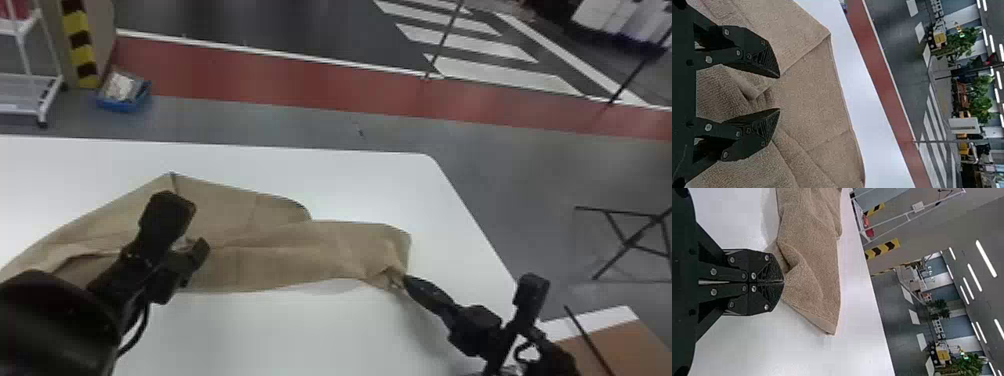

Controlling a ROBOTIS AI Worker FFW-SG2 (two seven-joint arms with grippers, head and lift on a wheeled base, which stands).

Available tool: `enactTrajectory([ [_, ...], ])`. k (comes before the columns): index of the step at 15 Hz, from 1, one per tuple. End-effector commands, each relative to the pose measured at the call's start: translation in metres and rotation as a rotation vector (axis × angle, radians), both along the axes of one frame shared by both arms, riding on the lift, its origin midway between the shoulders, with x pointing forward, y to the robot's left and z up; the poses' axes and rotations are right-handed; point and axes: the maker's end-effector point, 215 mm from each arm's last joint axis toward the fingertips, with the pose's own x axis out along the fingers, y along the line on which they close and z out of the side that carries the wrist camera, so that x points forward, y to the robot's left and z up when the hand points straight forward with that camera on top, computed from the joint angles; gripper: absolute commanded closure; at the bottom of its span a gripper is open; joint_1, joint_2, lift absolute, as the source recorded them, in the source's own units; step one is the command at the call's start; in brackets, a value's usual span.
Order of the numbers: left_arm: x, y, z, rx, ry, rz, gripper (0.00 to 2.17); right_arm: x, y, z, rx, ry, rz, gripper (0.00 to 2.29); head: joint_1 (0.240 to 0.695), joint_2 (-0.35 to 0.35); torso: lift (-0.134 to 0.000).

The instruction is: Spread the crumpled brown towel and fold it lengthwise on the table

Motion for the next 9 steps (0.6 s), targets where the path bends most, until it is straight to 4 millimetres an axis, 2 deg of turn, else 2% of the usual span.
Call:
enactTrajectory([
  [1,-0.0035,0.0042,-0.0076,0.022,0.032,0.006,0.70,-0.0007,-0.0017,-0.0005,0.000,0.001,-0.003,1.21,0.695,-0.350,-0.123],
  [9,0.0046,0.0068,-0.0021,0.027,0.022,0.010,0.70,0.0008,-0.0009,0.0053,0.005,-0.007,-0.001,1.21,0.695,-0.350,-0.123],
])
